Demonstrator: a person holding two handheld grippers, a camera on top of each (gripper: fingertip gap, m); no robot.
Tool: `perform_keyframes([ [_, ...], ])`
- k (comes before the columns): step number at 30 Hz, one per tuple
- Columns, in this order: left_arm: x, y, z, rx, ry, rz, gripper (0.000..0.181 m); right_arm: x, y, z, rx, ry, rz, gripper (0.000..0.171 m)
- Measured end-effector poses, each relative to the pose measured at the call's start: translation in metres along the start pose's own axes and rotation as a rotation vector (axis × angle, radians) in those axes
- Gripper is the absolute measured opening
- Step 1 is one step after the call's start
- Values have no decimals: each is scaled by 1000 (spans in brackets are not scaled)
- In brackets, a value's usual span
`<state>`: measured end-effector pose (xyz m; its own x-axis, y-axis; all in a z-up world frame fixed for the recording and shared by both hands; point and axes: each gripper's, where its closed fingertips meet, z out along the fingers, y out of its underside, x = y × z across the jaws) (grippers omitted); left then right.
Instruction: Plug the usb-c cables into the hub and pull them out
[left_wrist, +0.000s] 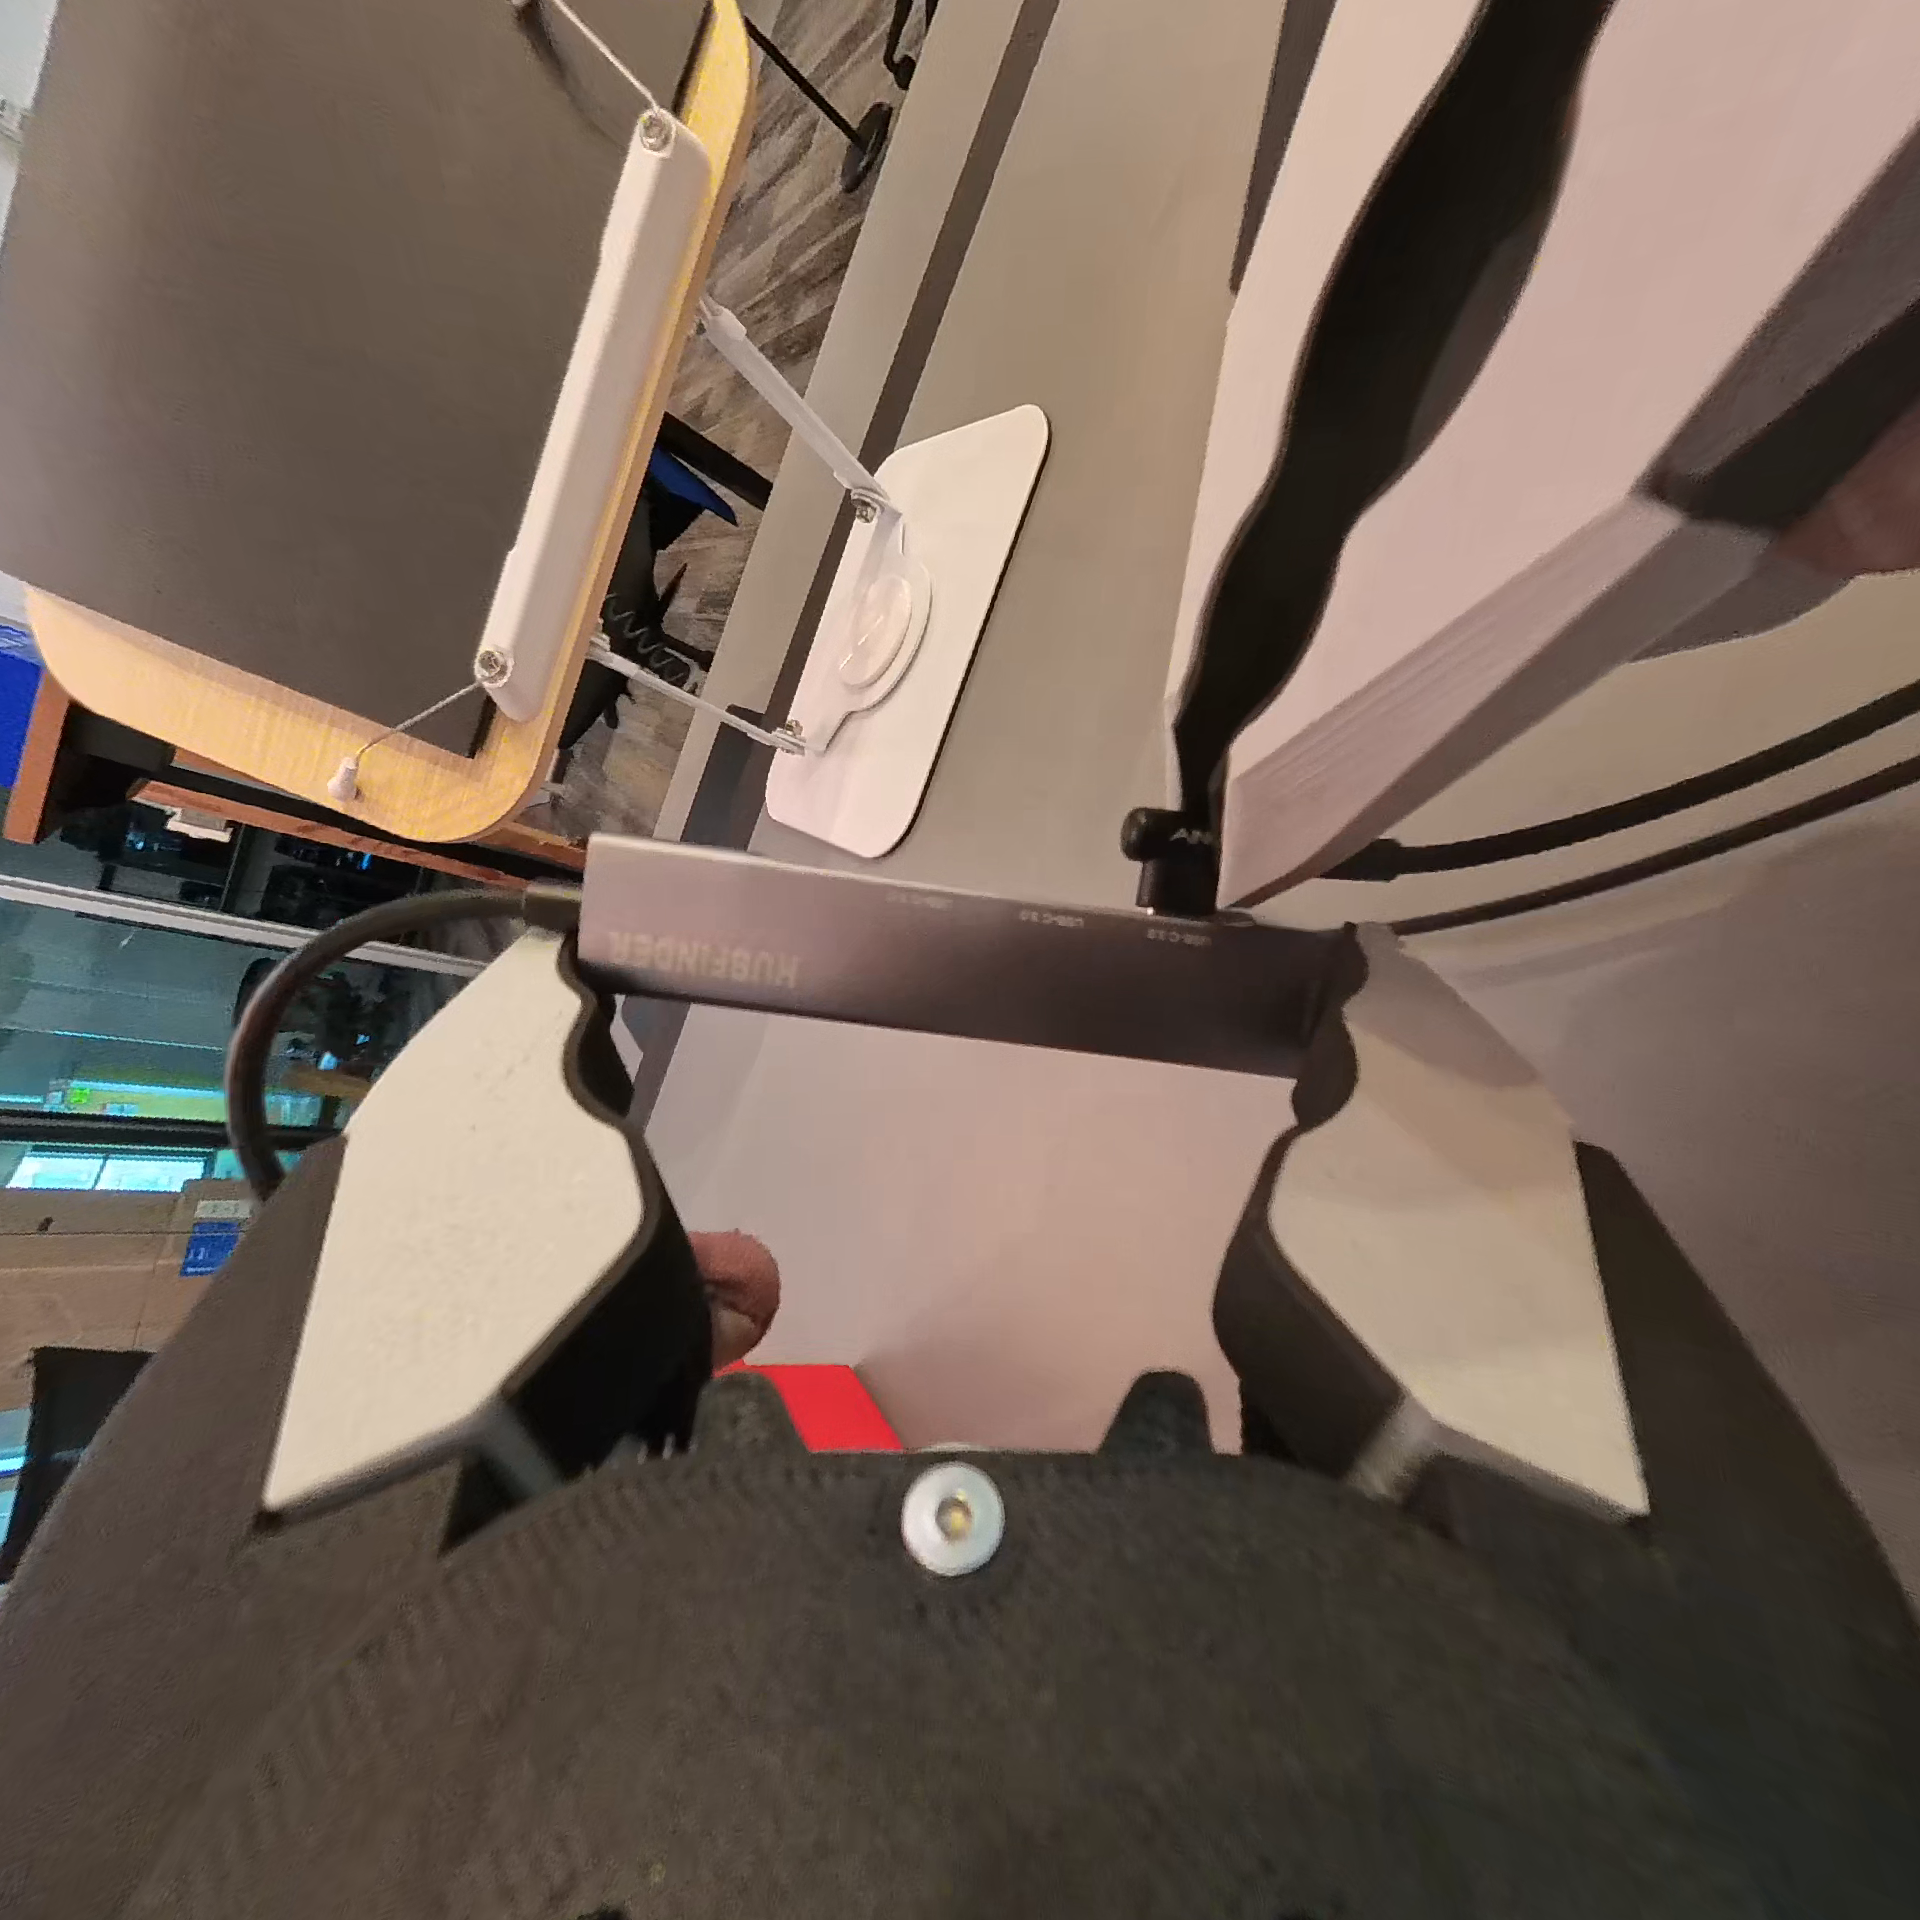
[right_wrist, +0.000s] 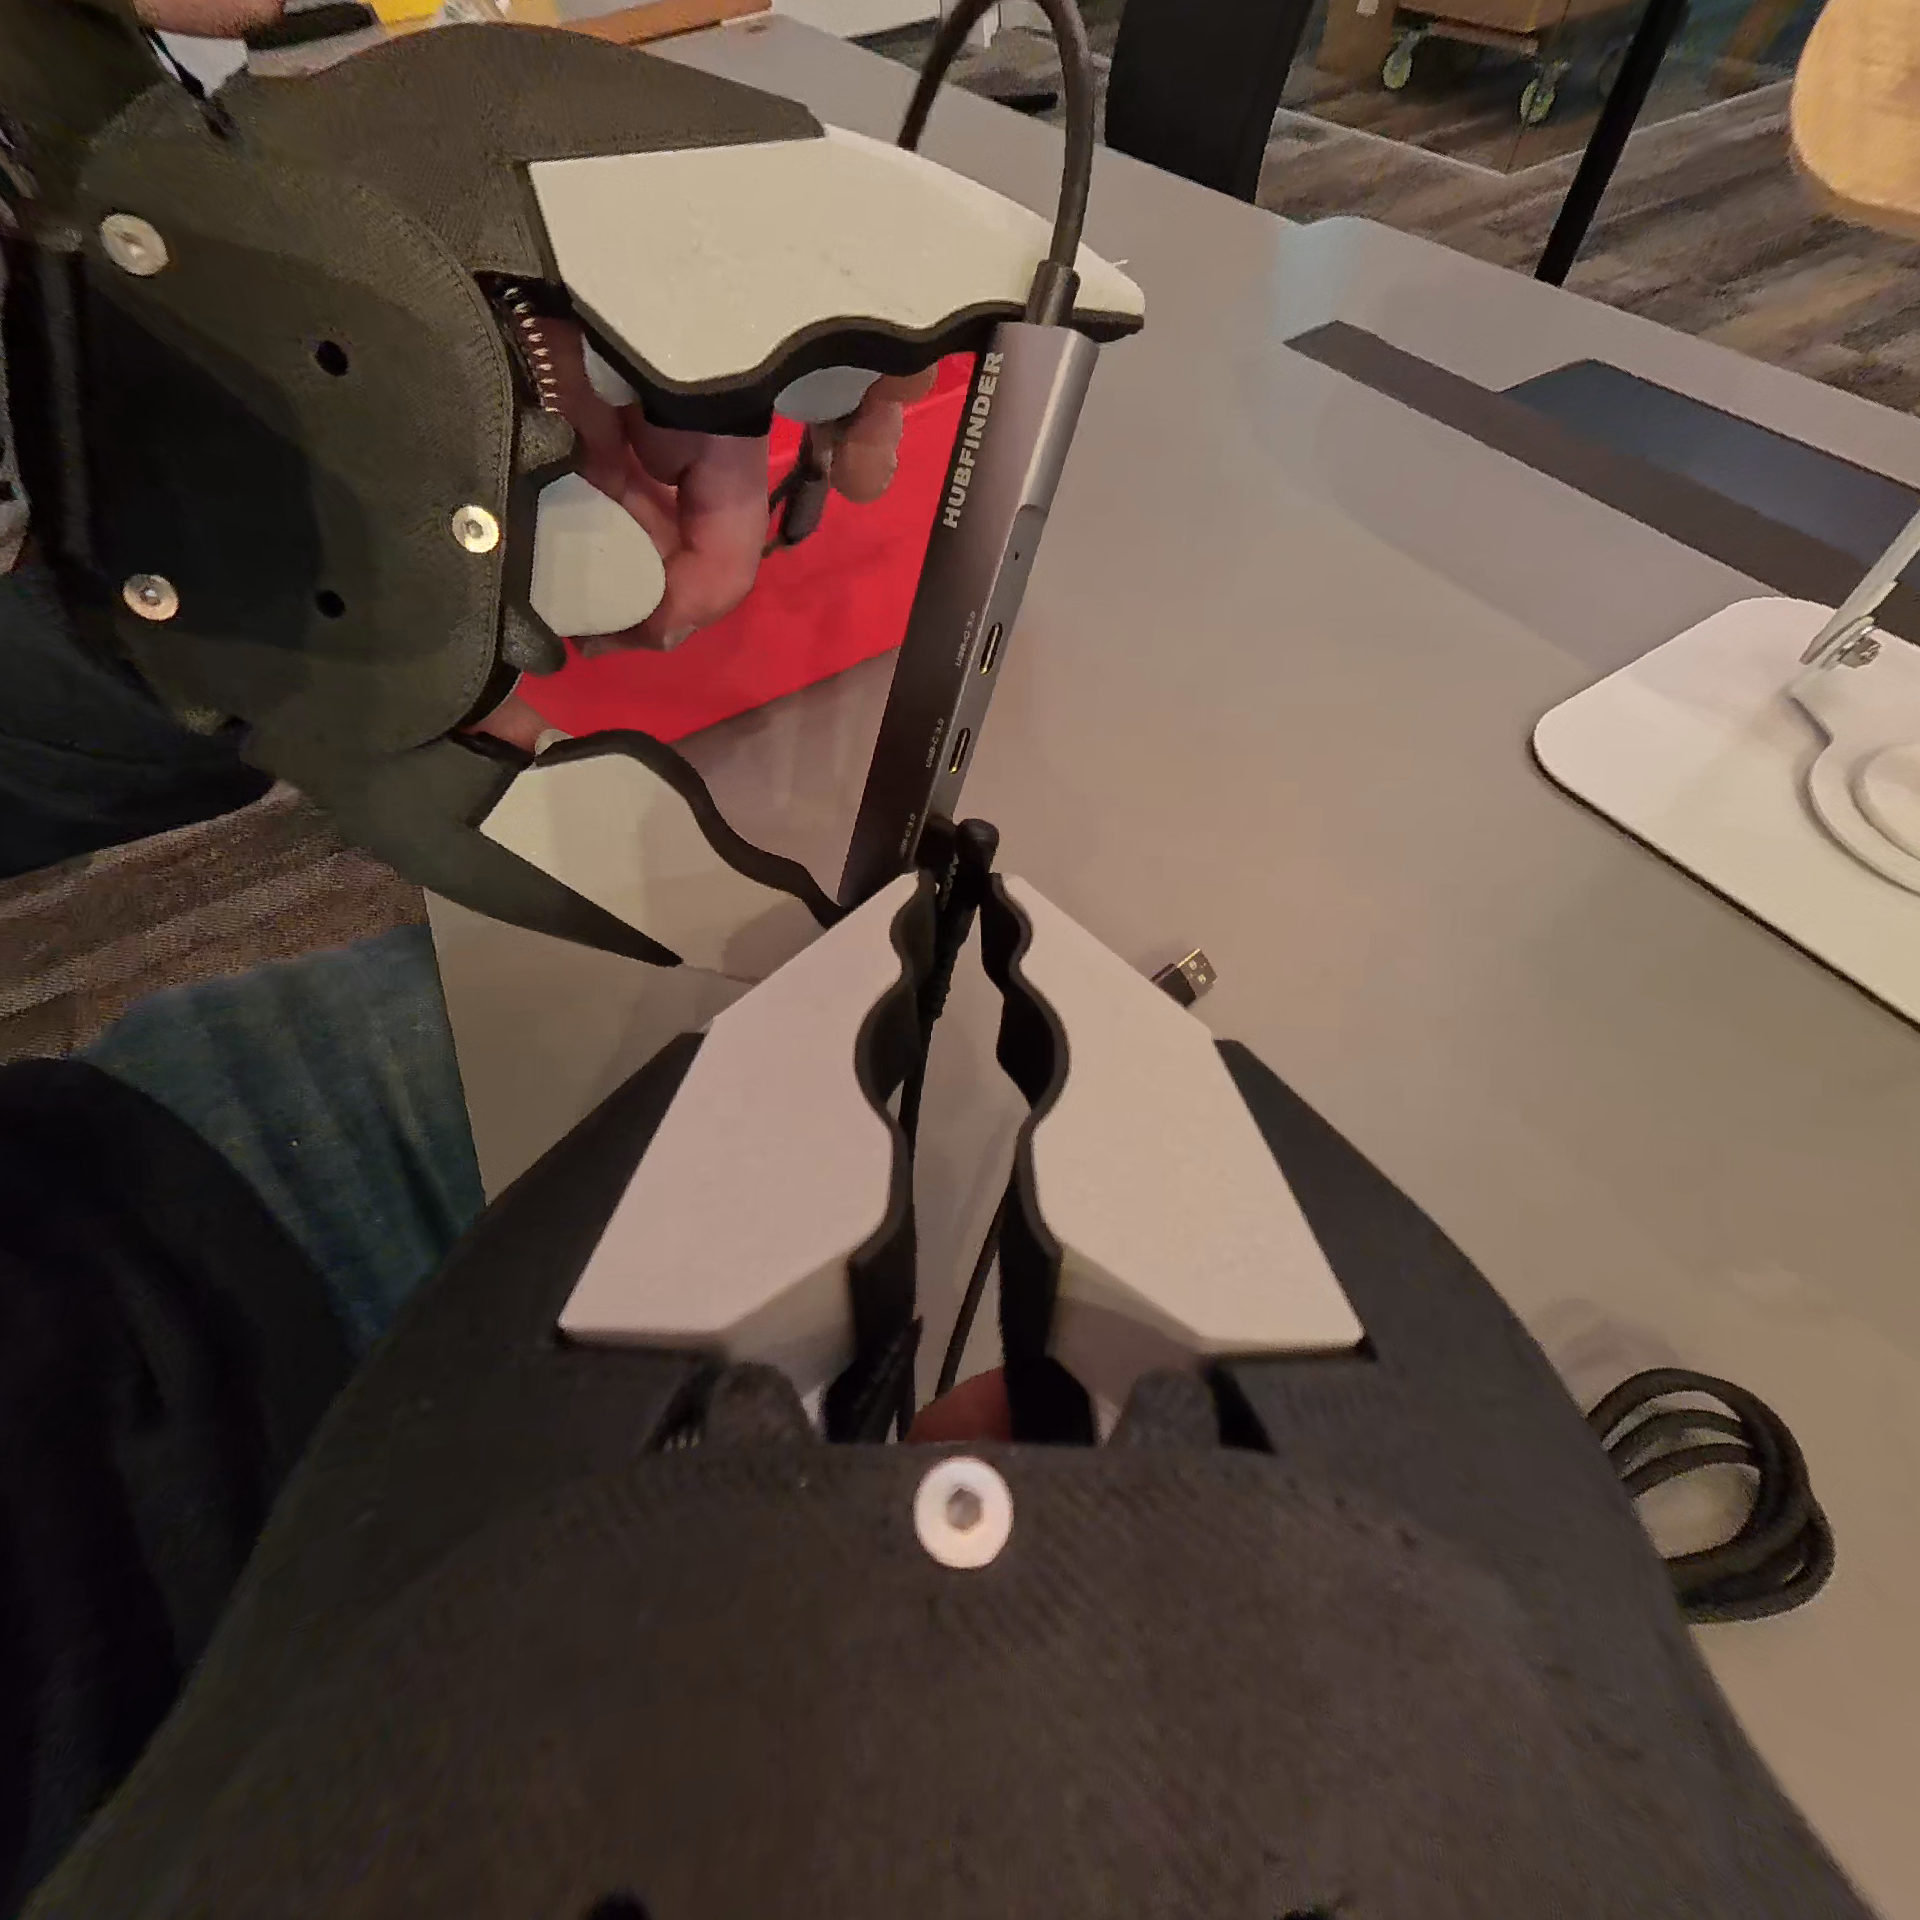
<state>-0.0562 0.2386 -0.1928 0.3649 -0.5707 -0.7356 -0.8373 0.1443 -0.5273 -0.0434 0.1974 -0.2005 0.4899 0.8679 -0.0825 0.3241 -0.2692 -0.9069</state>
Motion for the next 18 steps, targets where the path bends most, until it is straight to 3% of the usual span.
perform_keyframes([
  [9, 2, -14, -3, 63, 23, -9, 126, -2, -13, -12, 36, -90, 48, 21],
  [14, 7, -23, -6, 90, 16, 43, 126, -12, -9, -8, 5, -182, 68, 7],
  [18, 6, -25, -7, 90, 47, 5, 125, -11, -13, -12, 19, -208, 101, 6],
])
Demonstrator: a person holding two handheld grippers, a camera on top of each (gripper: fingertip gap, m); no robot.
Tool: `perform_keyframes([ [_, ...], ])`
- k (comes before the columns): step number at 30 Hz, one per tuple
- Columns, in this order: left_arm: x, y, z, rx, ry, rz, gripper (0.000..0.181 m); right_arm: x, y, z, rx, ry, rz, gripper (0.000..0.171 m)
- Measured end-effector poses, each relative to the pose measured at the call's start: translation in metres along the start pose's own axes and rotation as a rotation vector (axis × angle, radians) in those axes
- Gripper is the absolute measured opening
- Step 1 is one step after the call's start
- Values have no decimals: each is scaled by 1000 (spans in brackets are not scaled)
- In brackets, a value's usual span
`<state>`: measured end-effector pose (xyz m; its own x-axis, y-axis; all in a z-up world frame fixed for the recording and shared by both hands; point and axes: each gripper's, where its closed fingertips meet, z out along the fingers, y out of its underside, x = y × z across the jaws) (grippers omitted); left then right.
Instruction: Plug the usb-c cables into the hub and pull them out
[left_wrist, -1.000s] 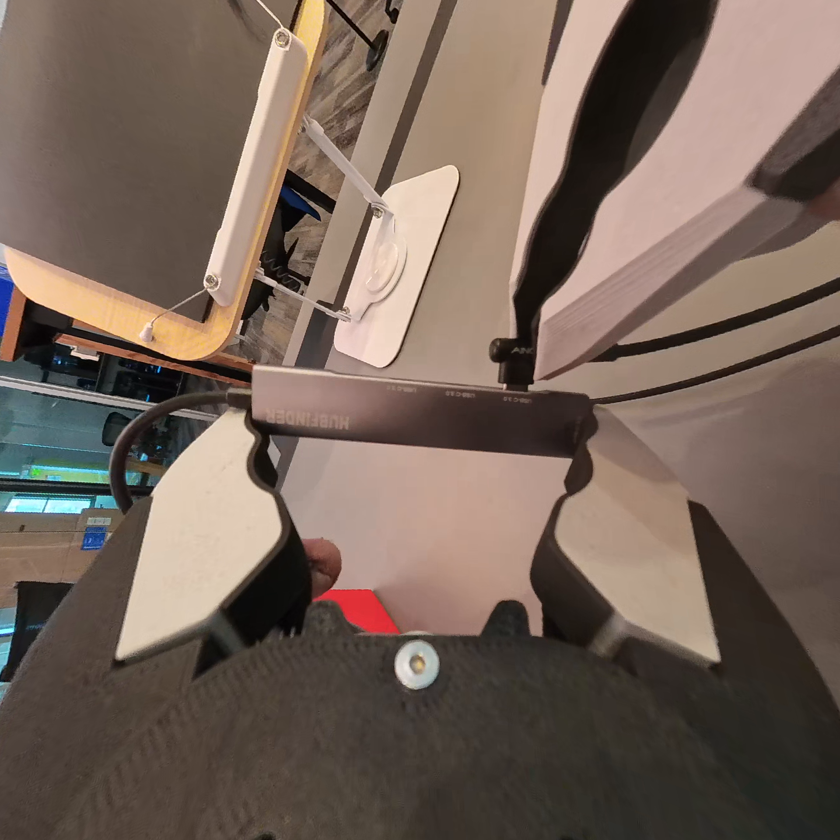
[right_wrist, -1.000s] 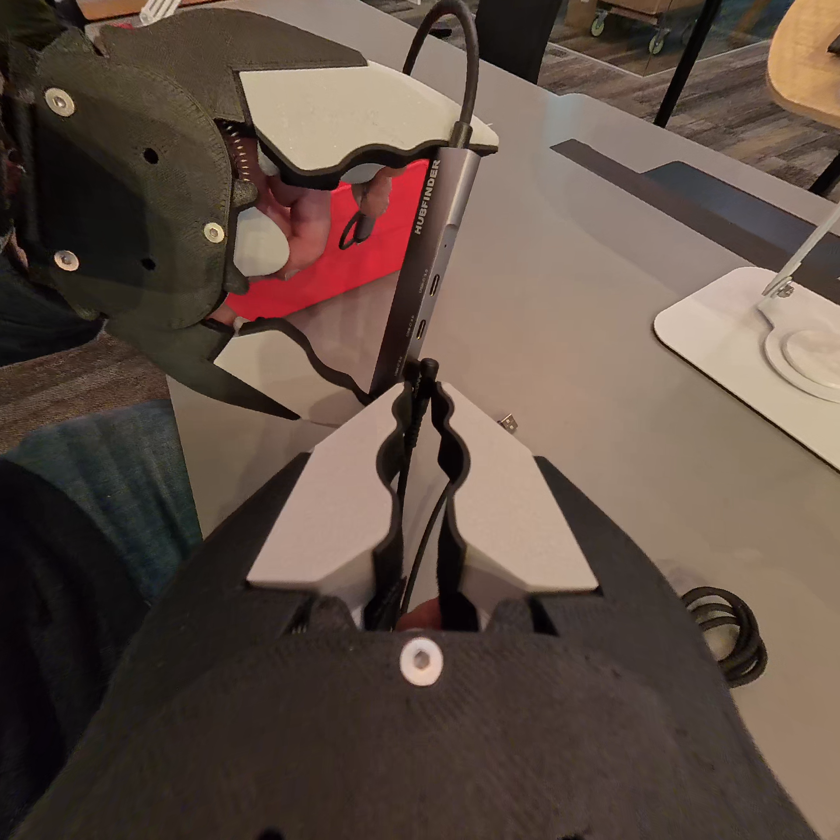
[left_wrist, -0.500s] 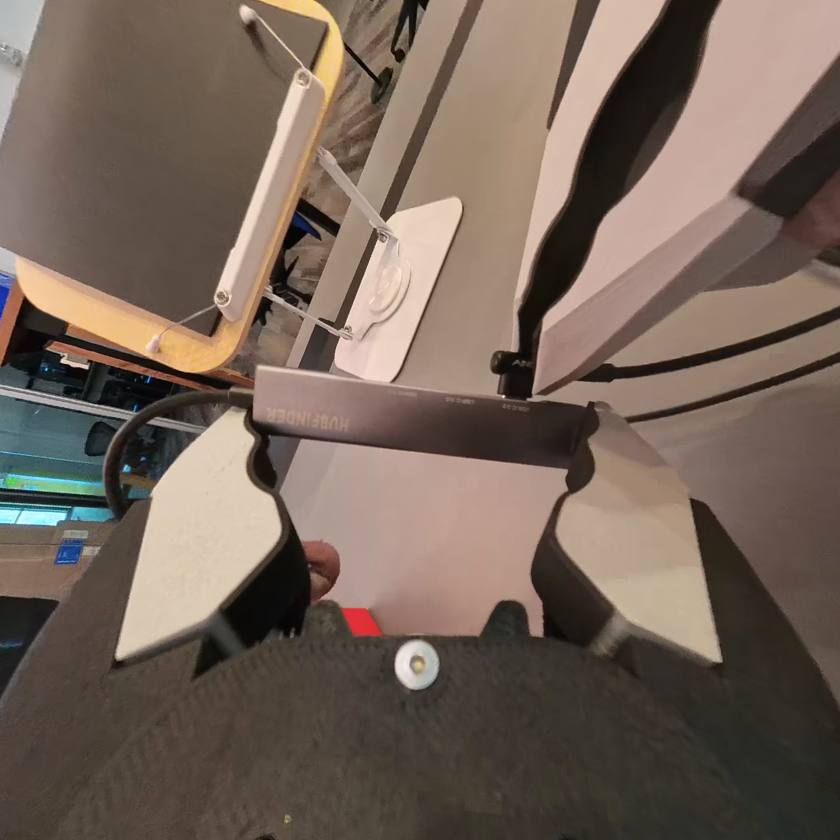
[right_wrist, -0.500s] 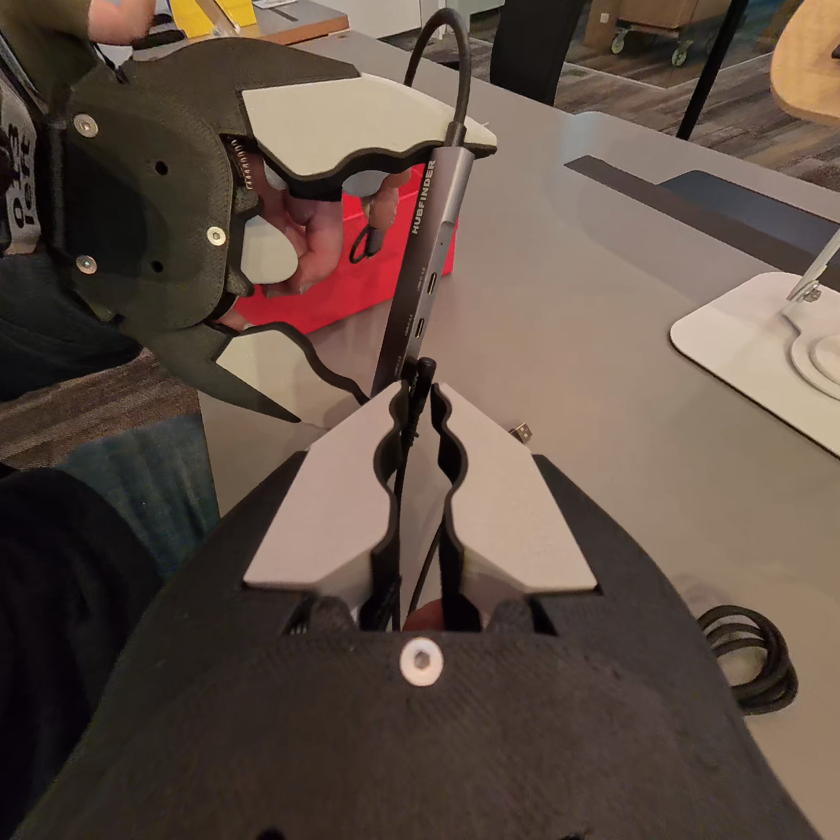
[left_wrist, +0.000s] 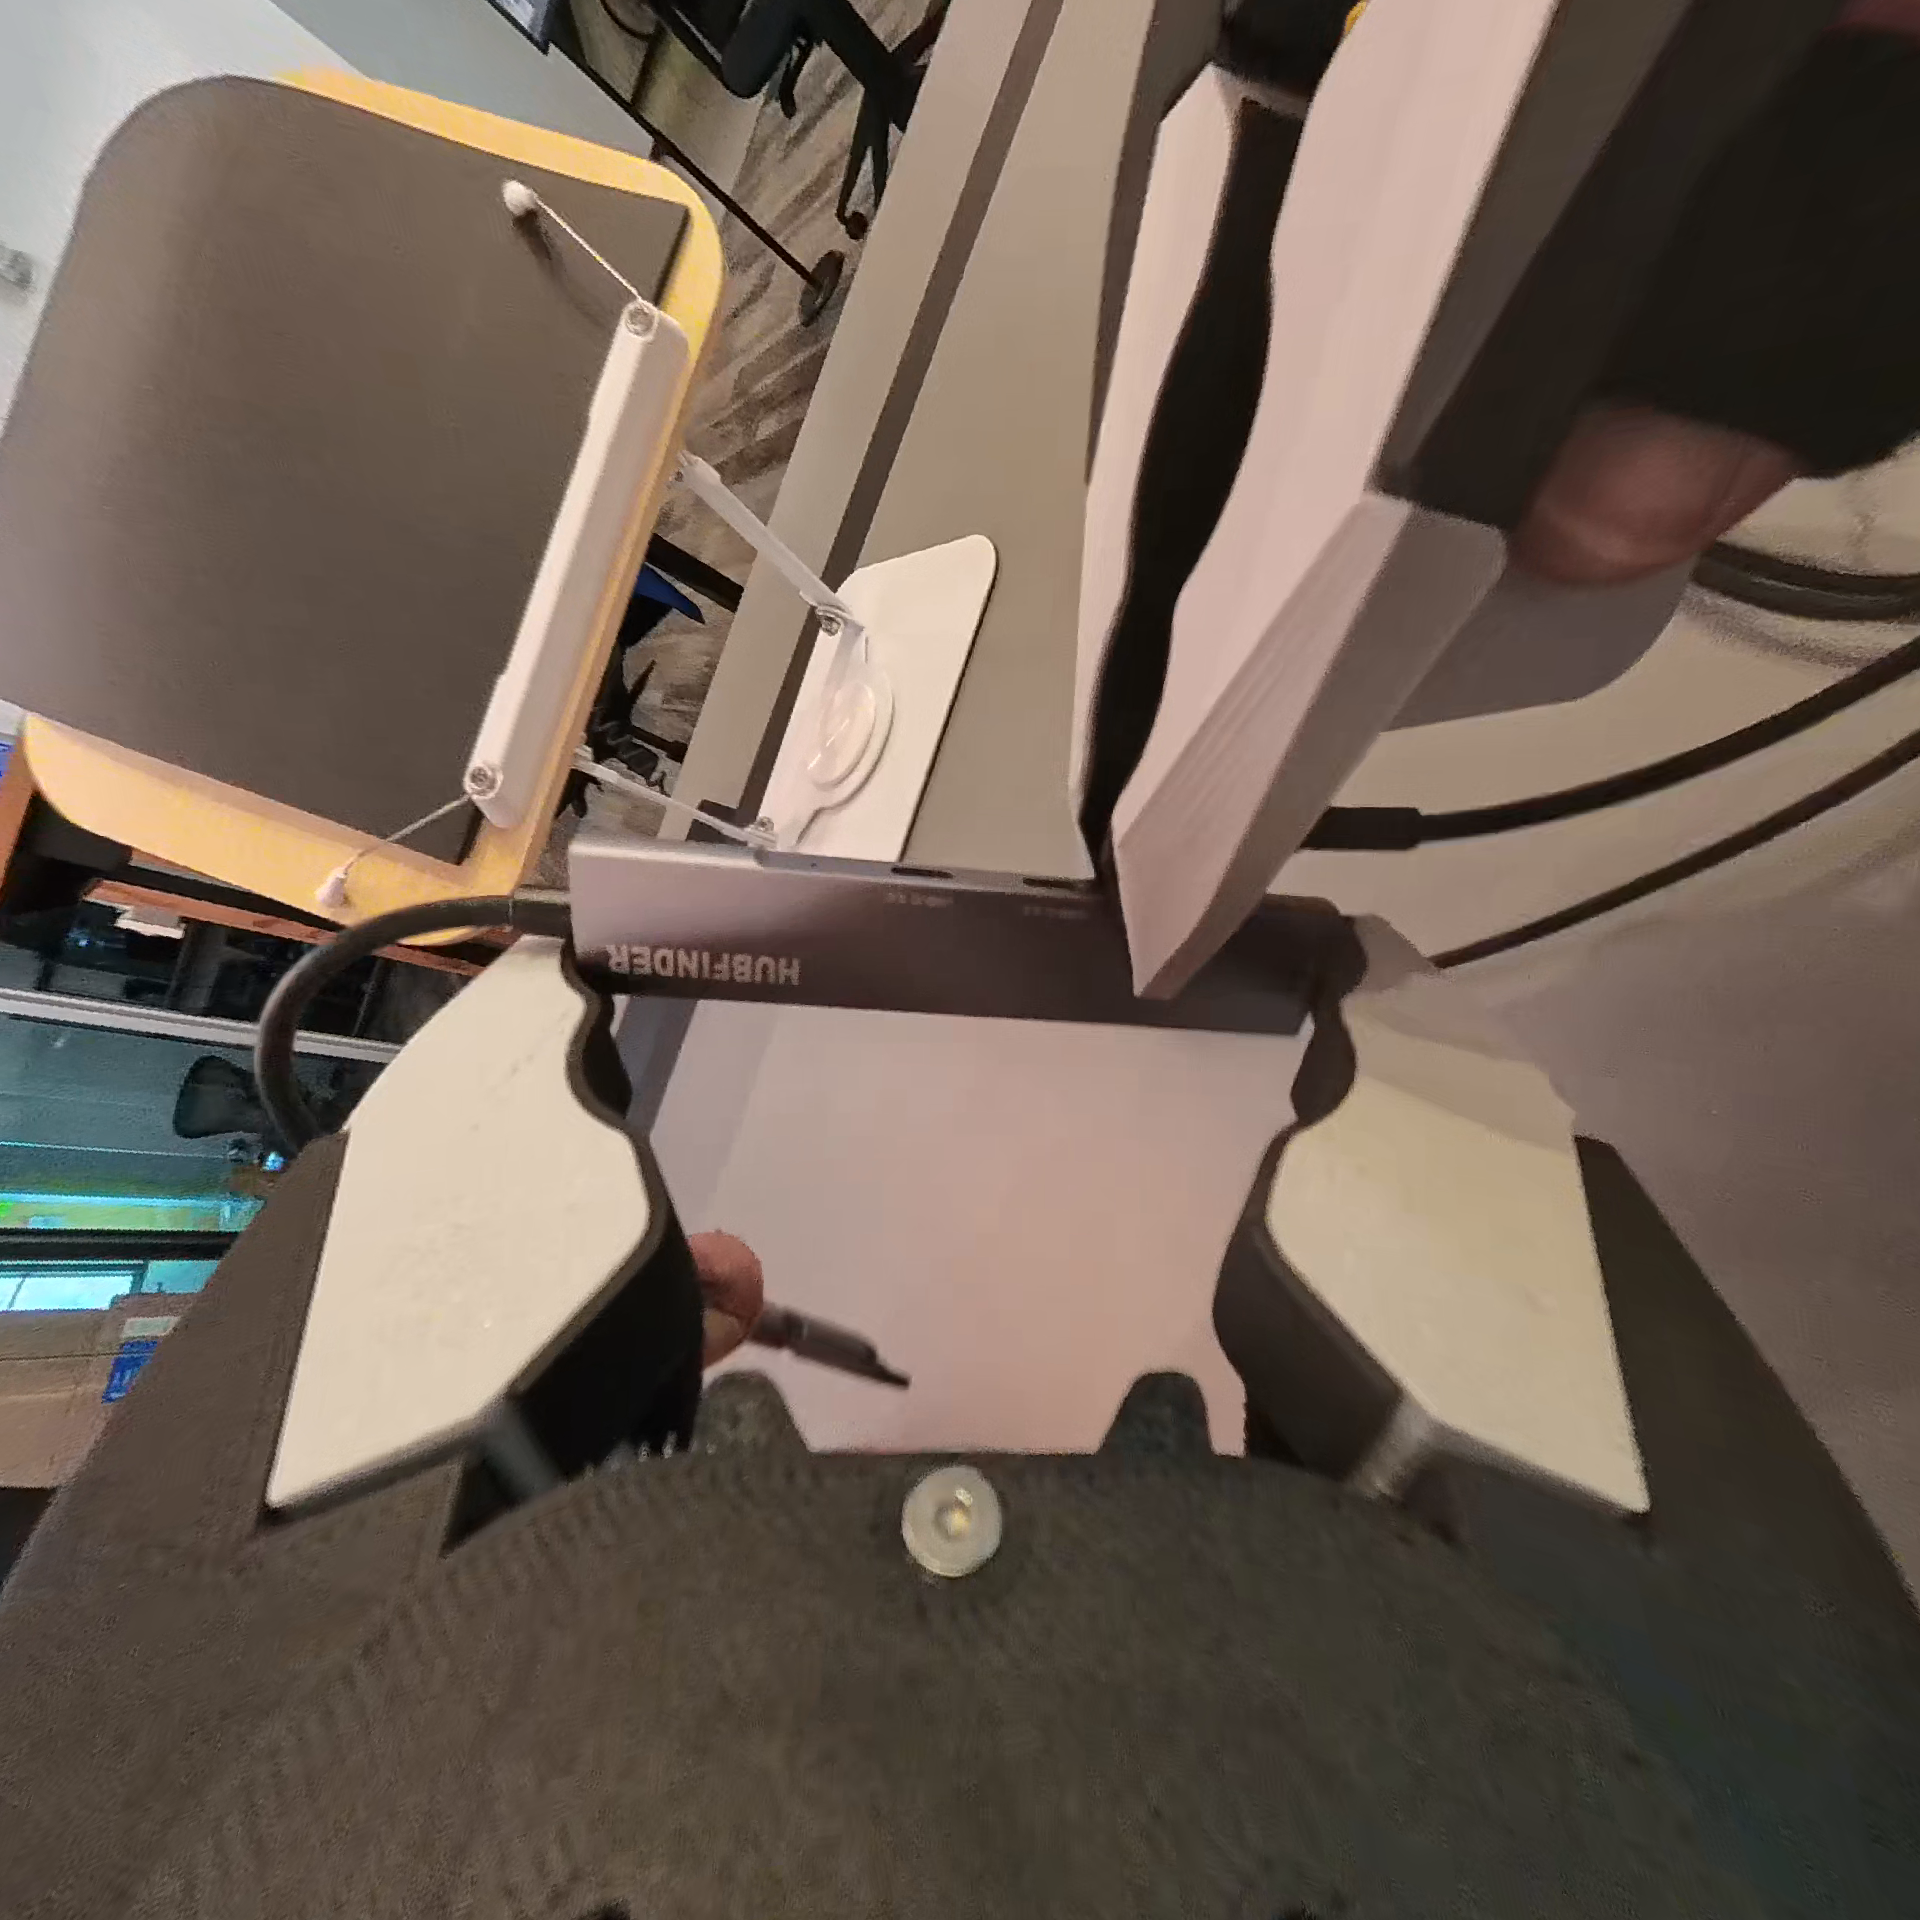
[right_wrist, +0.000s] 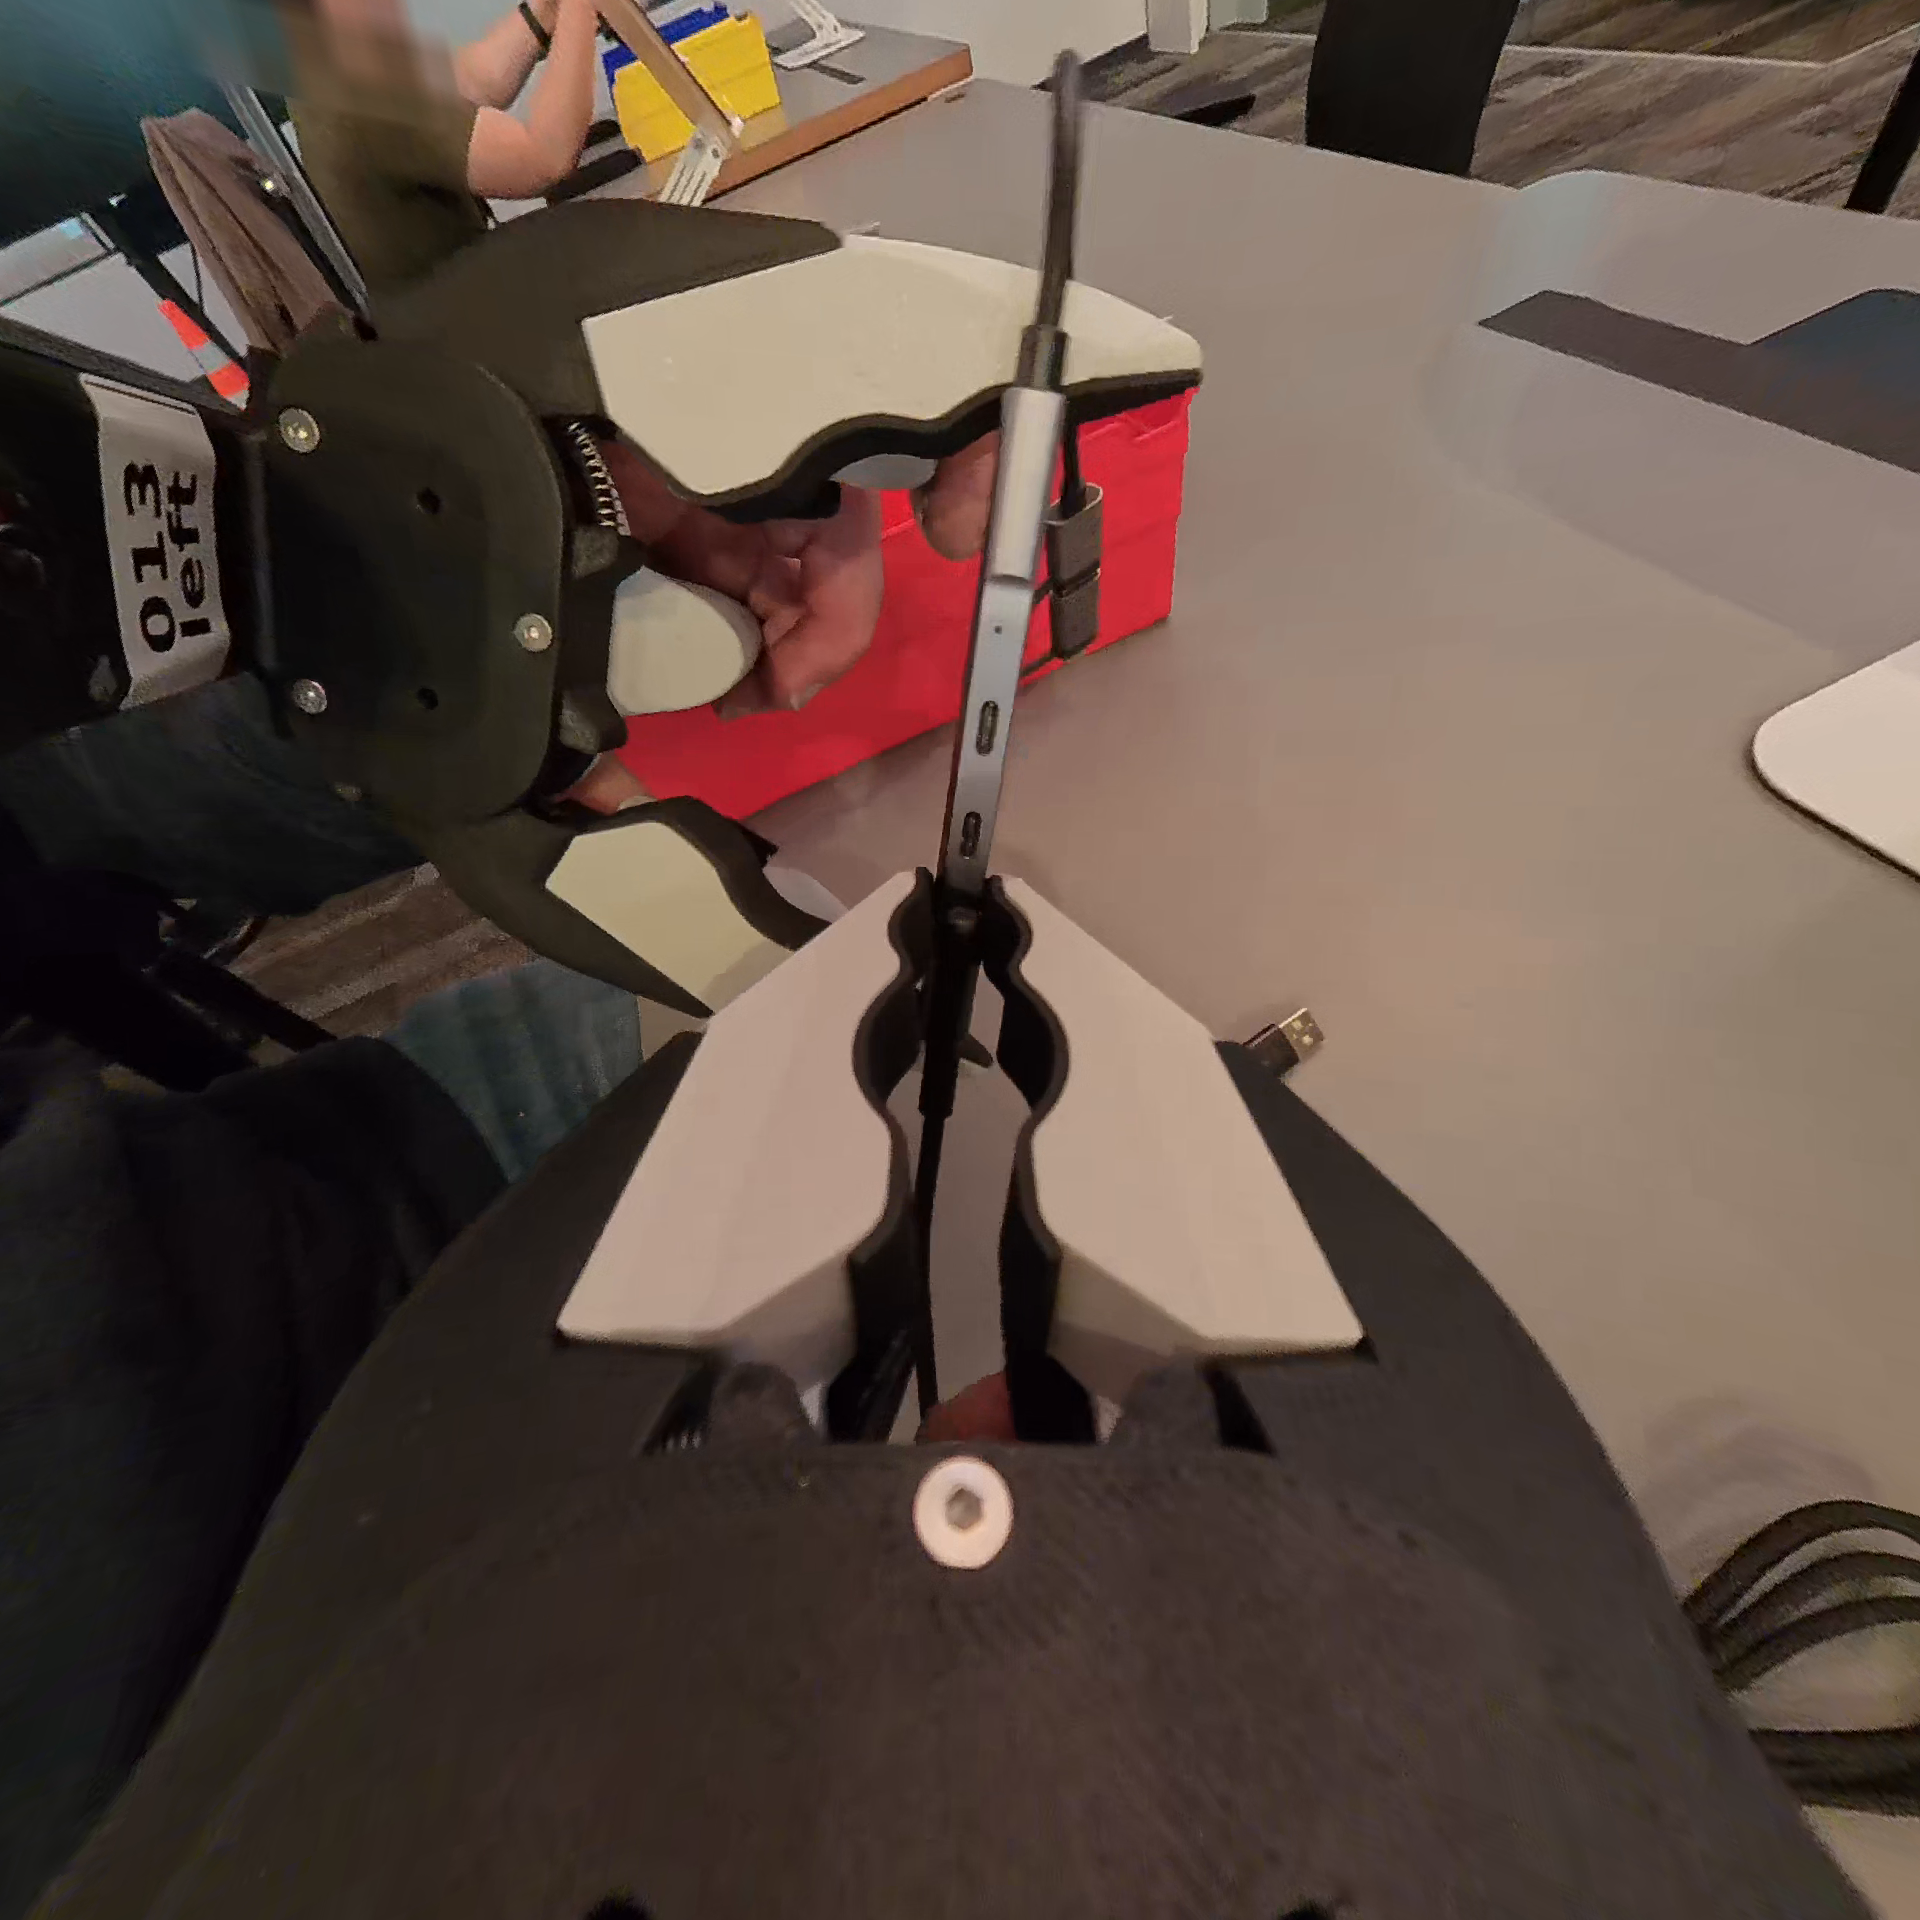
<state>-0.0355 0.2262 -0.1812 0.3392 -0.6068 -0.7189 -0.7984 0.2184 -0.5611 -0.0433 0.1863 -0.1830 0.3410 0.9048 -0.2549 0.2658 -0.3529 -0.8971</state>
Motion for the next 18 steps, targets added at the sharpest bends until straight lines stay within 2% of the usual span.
perform_keyframes([
  [7, -13, 3, -8, -3, -2, -24, 112, 23, 1, -21, -1, 56, 32, 5],
  [14, -4, 13, -4, -47, 45, 6, 106, 48, 66, -15, -258, 103, 37, 6],
  [18, 3, 18, -2, -69, 69, 14, 105, 59, 89, -11, -336, 124, 35, 6],
])
